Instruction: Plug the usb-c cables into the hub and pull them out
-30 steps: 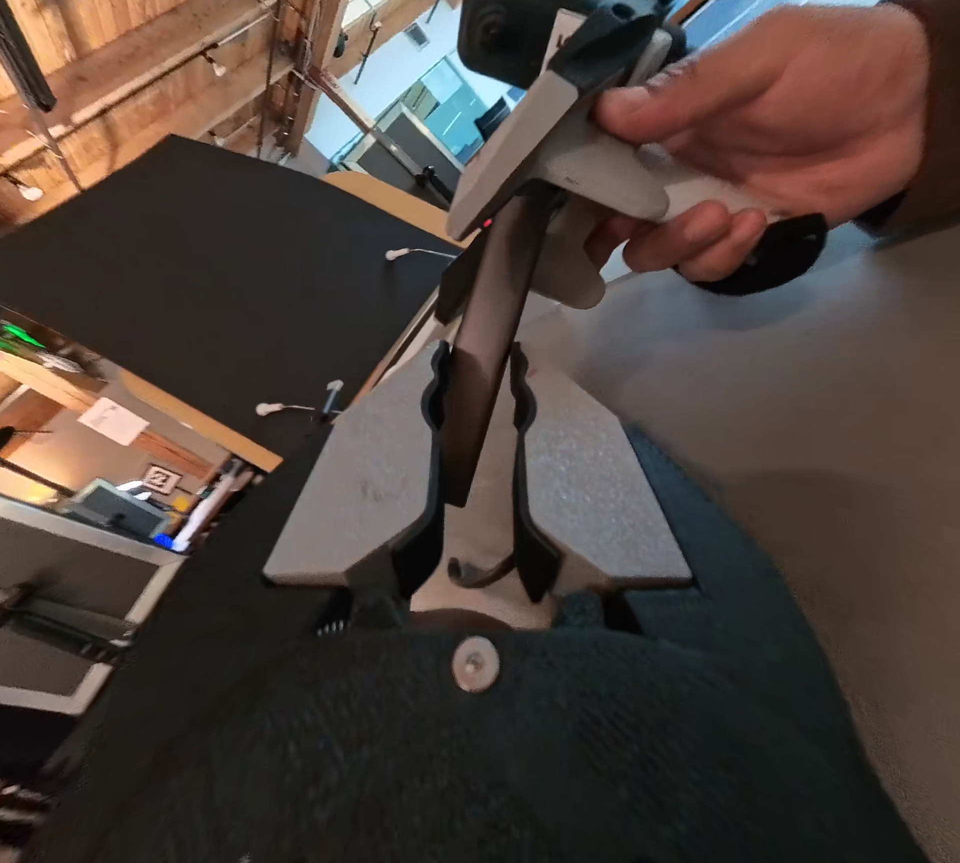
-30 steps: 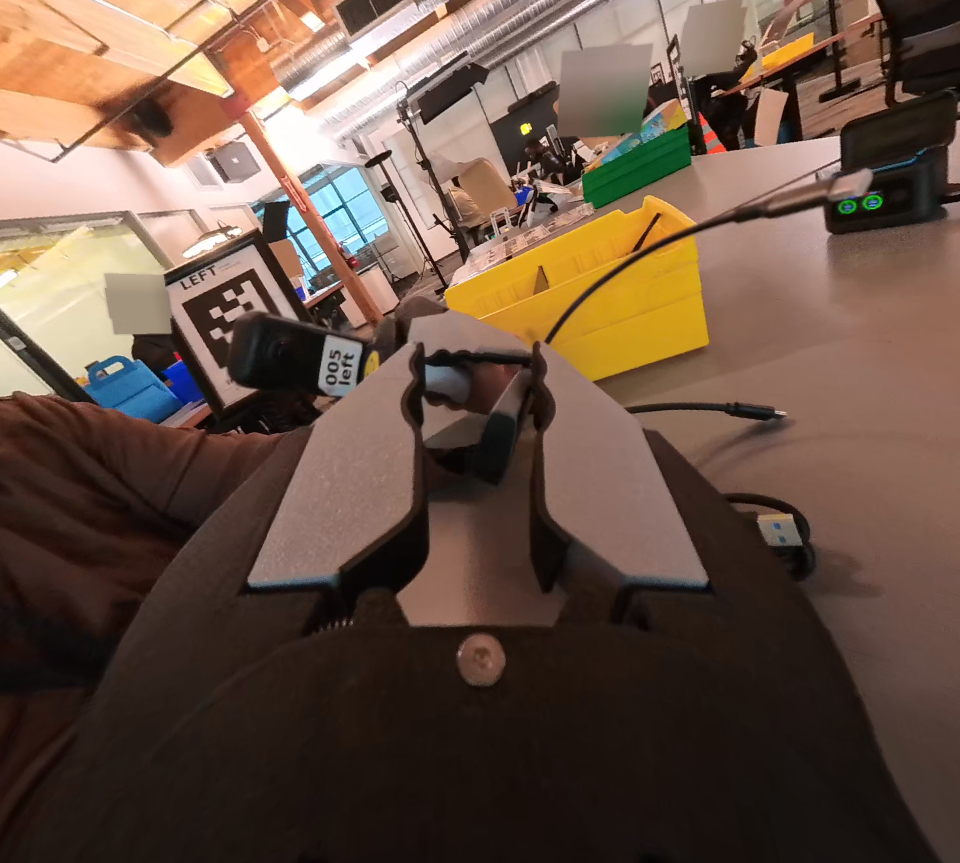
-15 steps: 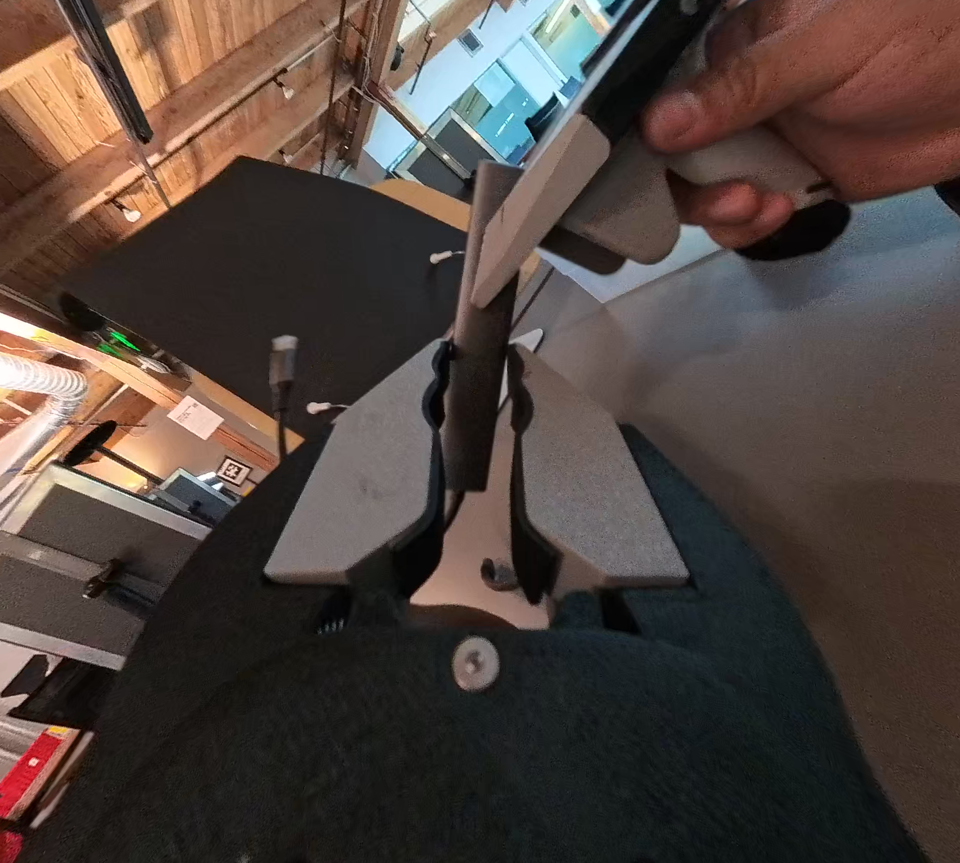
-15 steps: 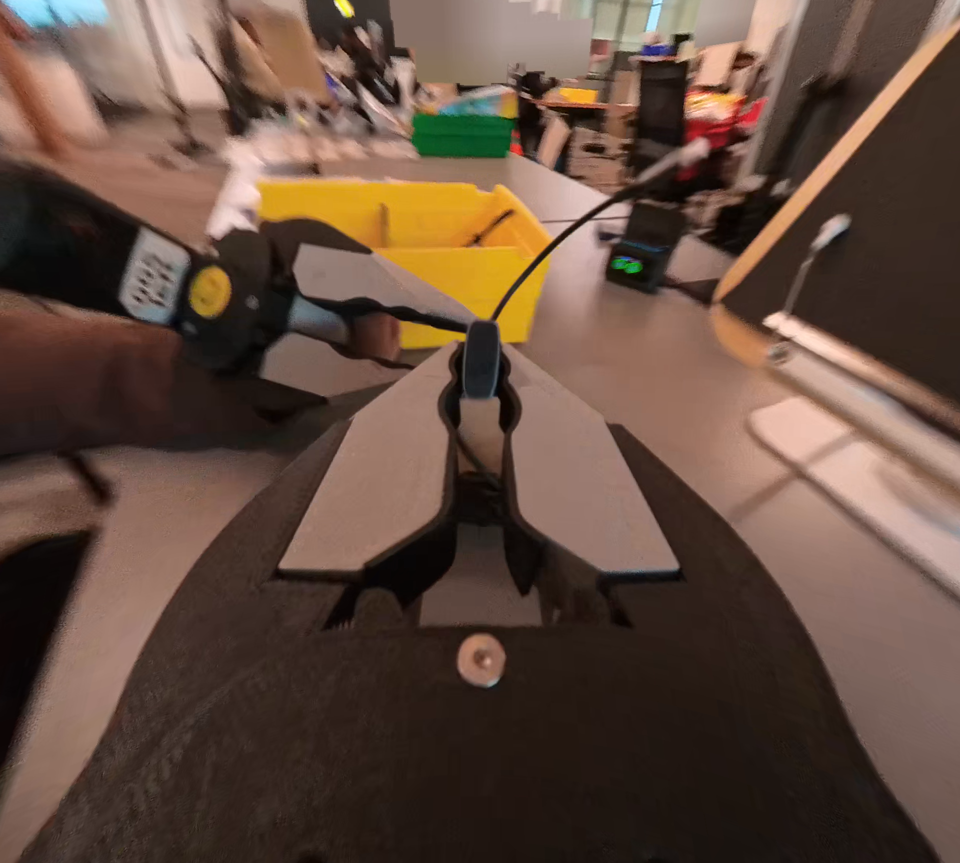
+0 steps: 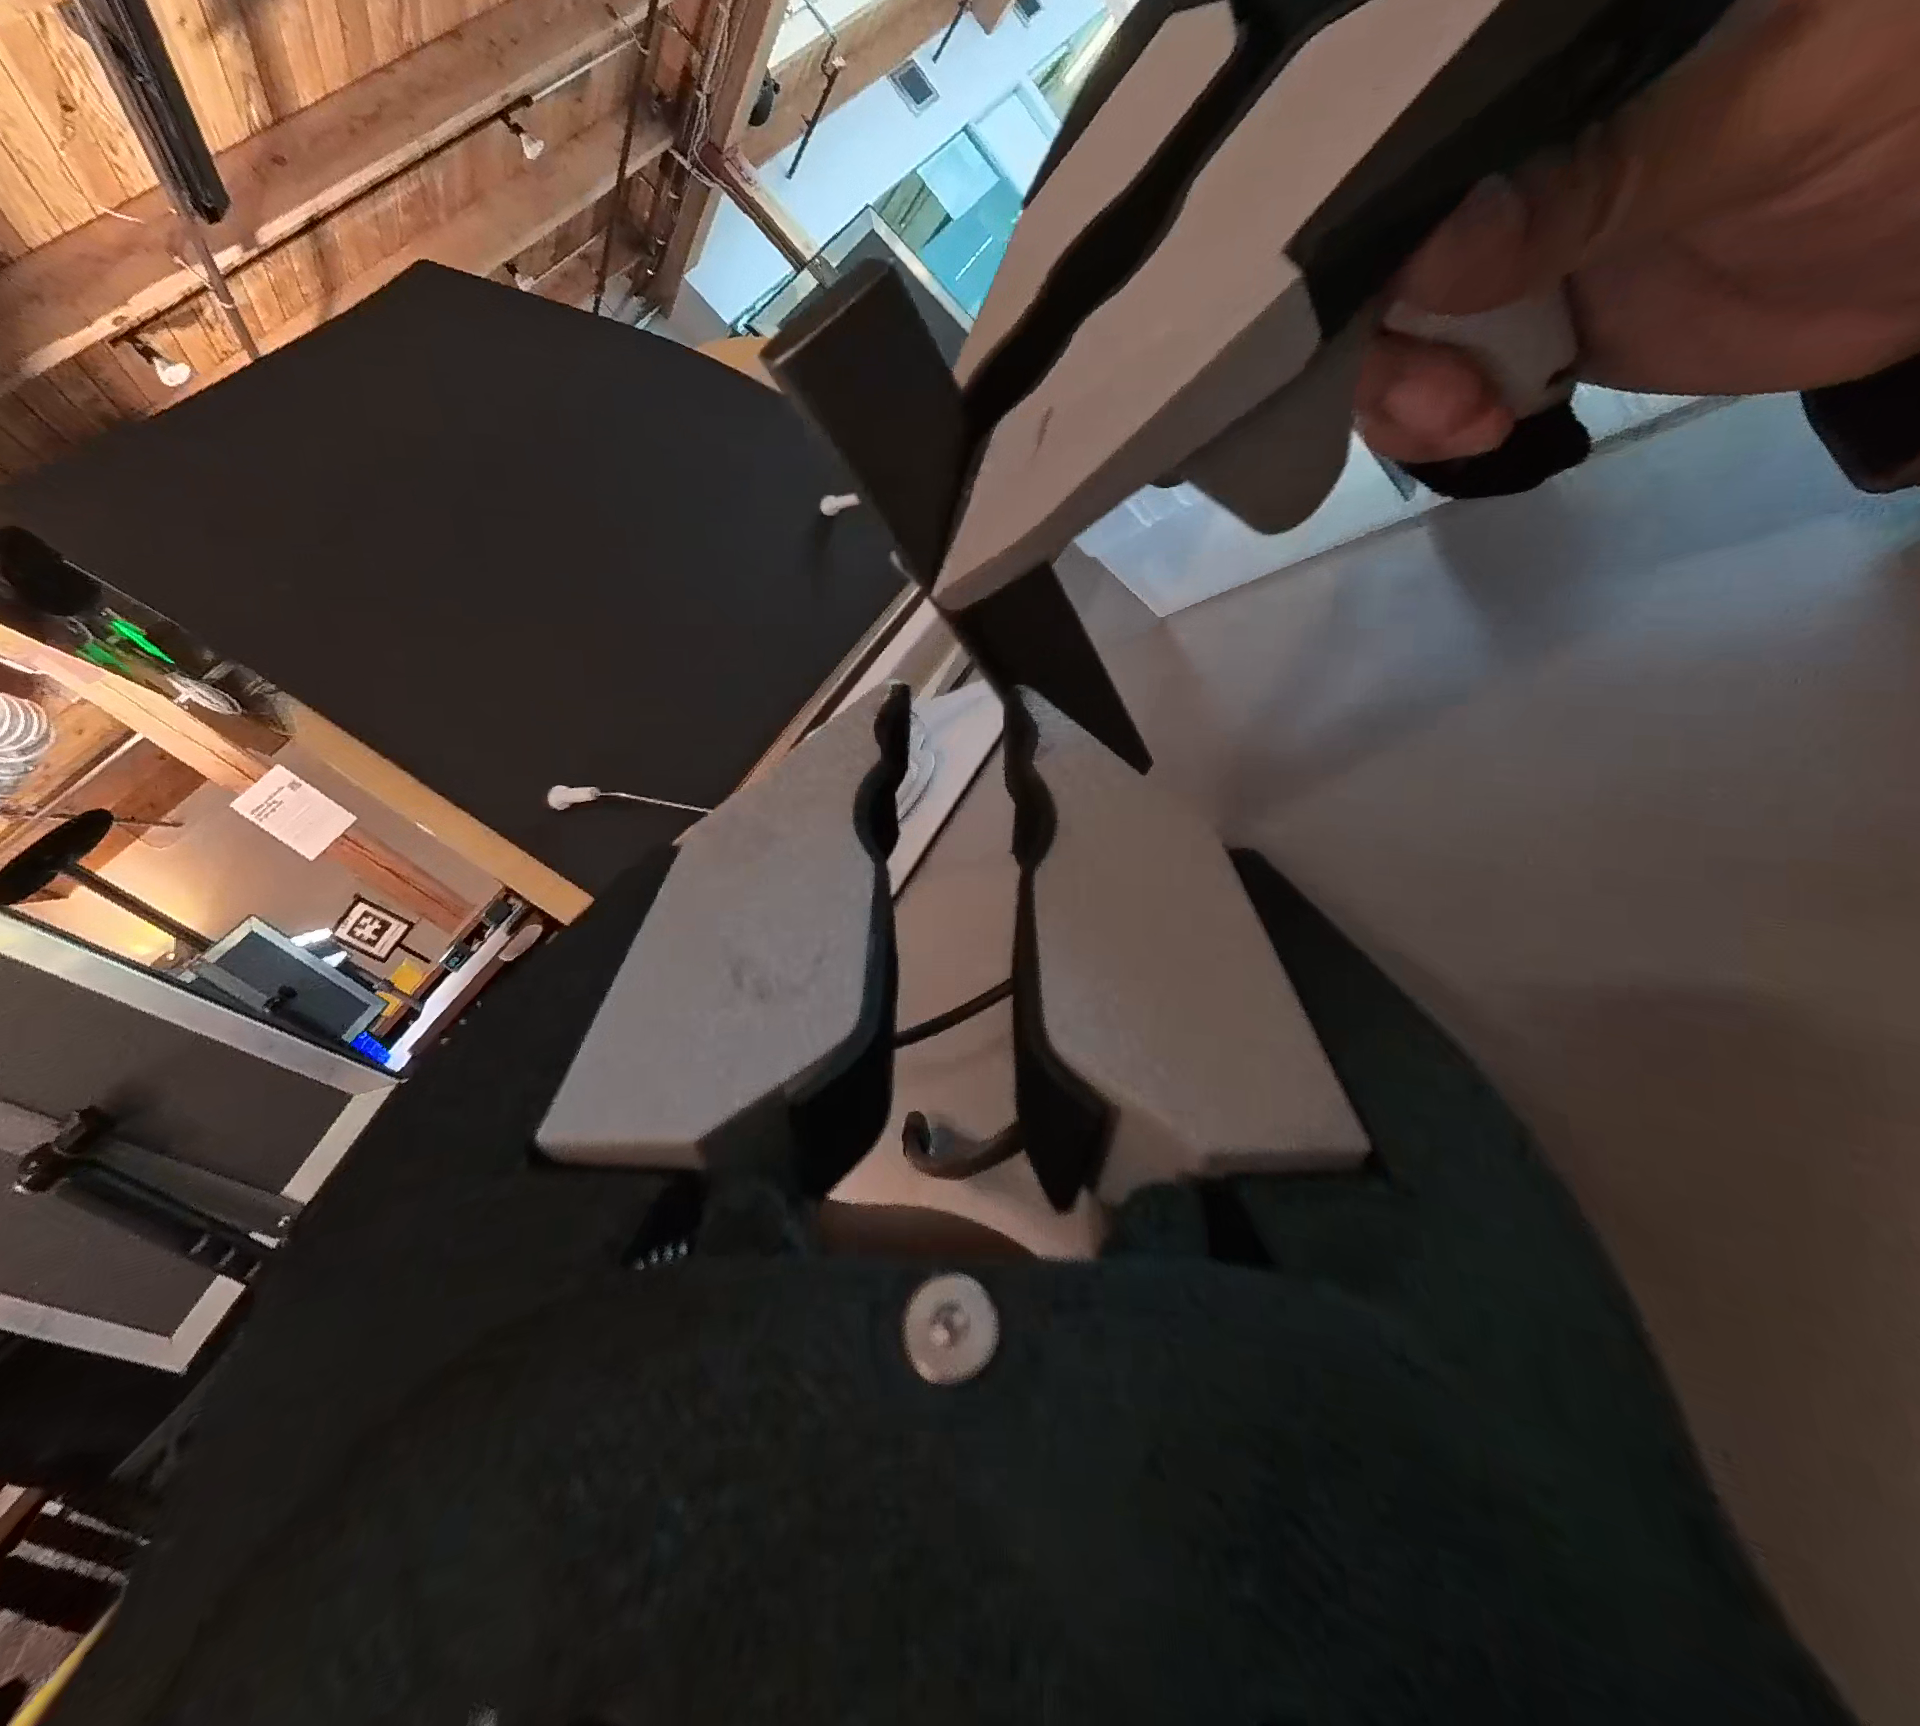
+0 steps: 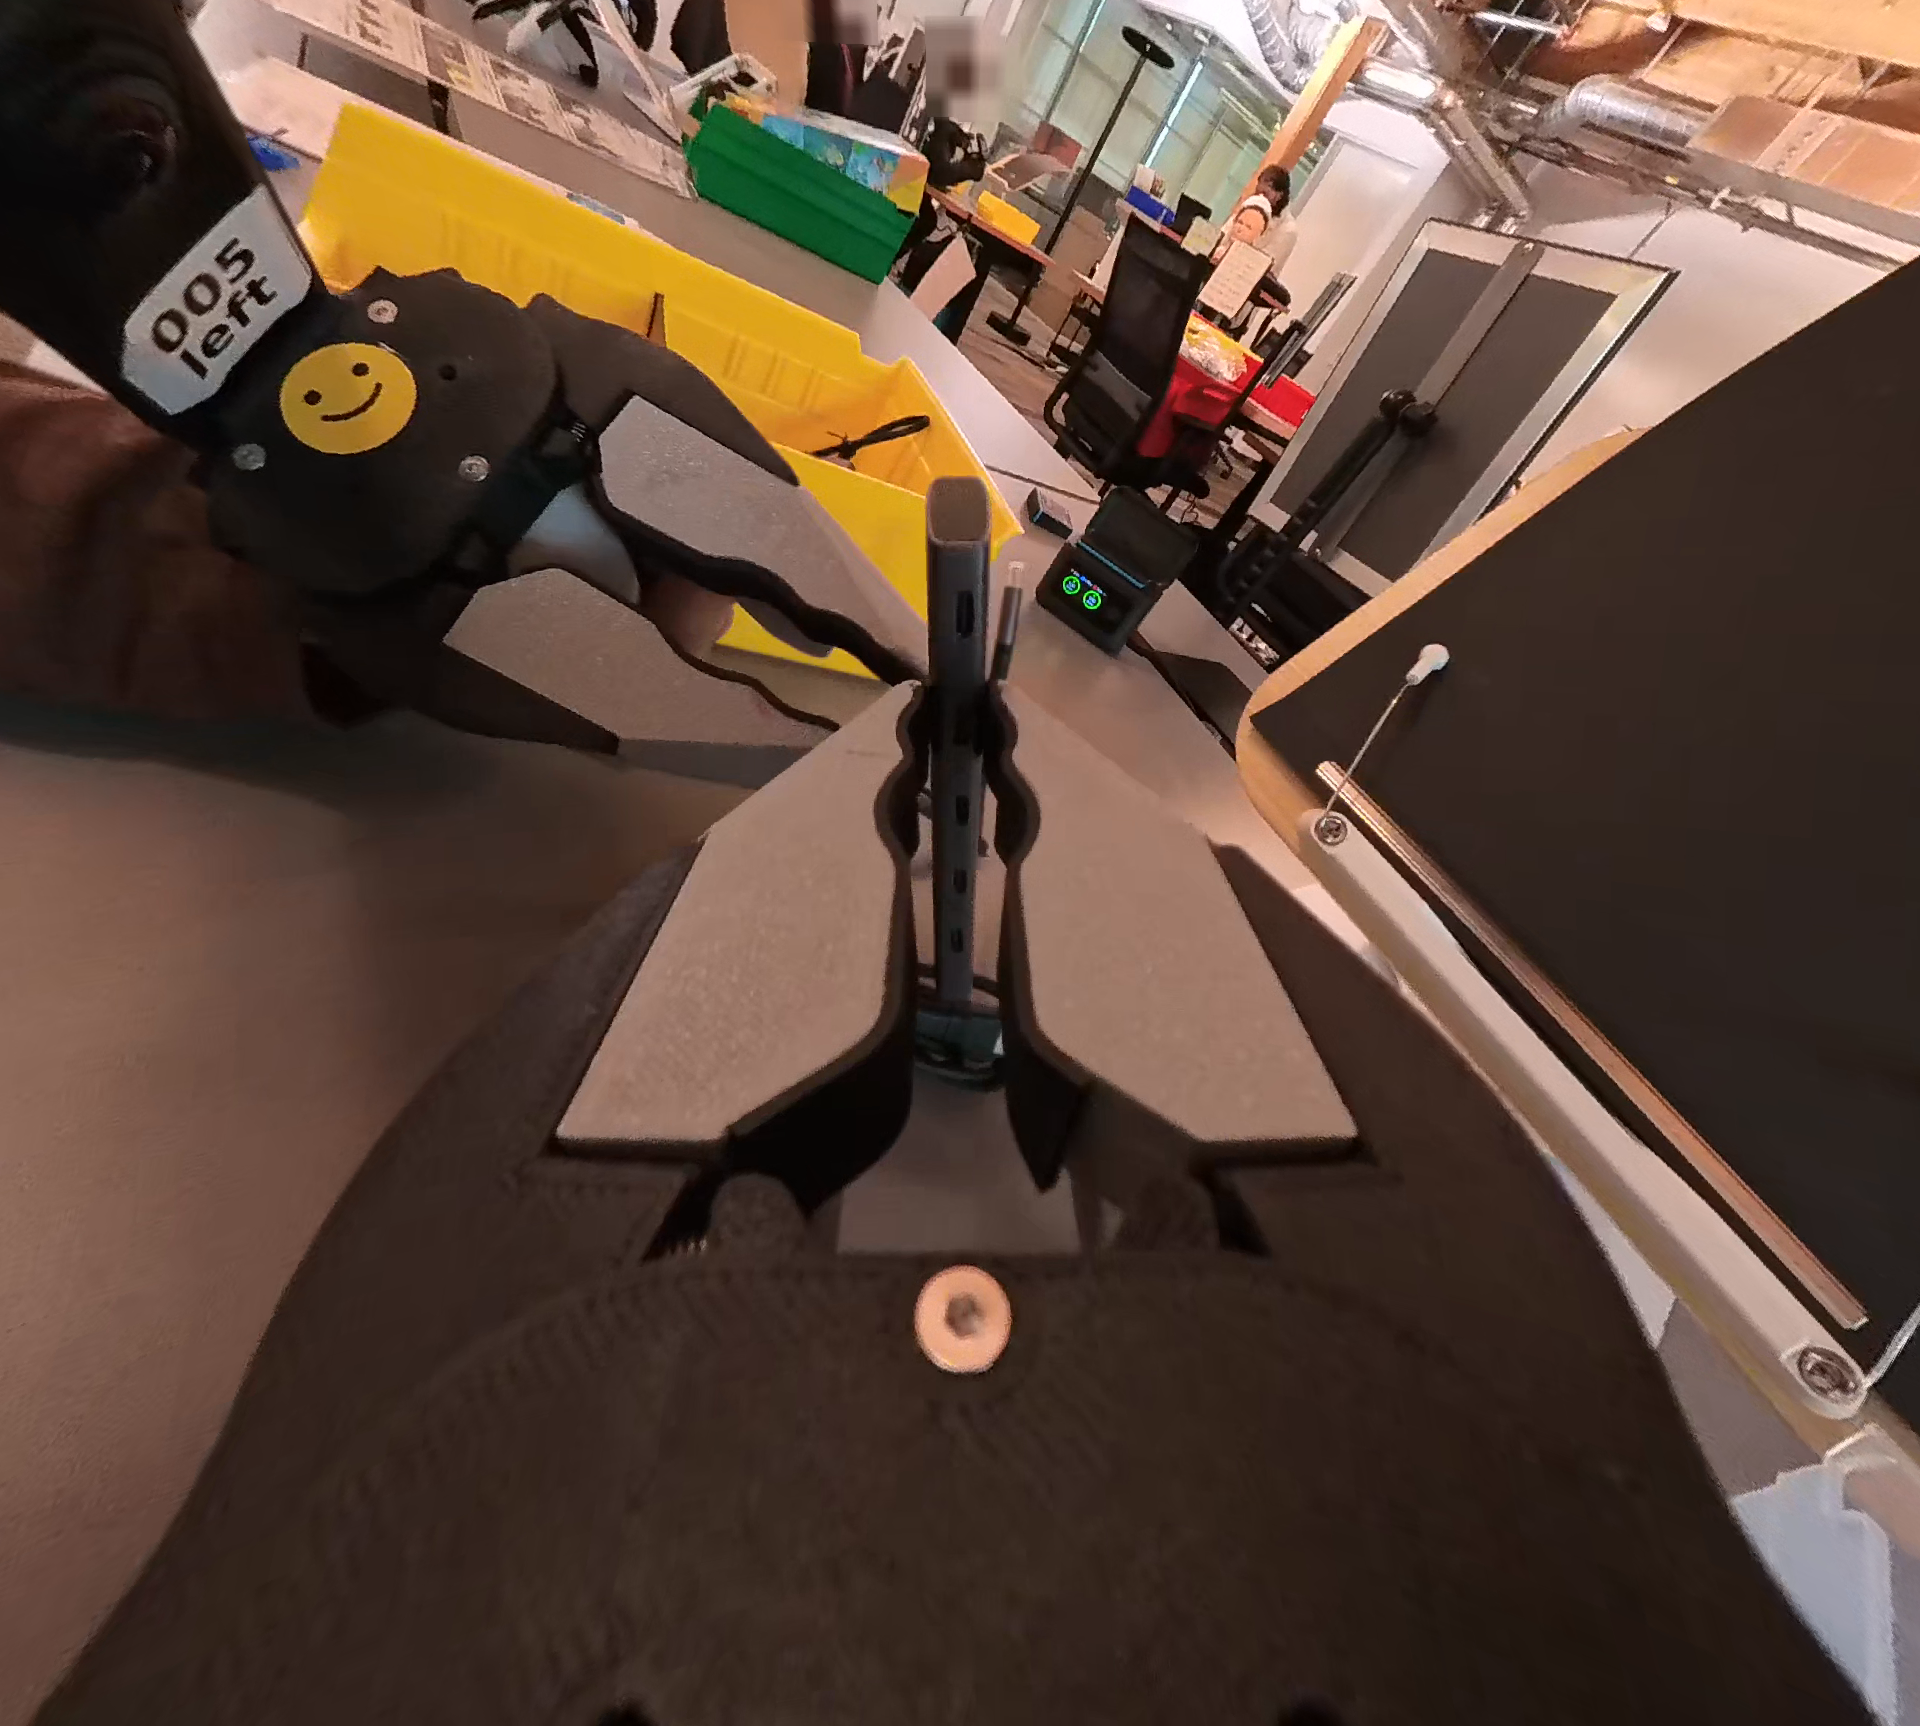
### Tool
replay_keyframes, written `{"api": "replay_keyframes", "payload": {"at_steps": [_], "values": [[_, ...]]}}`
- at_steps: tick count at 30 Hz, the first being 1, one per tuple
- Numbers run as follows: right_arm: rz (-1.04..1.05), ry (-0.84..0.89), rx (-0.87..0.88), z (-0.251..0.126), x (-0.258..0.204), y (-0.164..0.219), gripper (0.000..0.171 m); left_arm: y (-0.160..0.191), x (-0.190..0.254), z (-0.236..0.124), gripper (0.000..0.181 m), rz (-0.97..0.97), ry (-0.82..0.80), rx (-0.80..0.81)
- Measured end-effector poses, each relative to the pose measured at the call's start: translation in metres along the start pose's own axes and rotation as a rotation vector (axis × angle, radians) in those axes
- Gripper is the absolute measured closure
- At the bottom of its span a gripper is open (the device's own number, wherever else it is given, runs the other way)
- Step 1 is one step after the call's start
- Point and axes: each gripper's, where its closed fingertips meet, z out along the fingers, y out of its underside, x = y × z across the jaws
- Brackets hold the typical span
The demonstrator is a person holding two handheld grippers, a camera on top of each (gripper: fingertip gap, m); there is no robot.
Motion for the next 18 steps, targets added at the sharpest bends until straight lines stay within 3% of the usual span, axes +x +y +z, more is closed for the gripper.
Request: {"api": "replay_keyframes", "payload": {"at_steps": [18], "values": [[0.142,0.027,0.036,-0.001,0.016,0.002,0.165,-0.001,0.002,0.001,0.170,-0.012,0.006,0.000]]}}
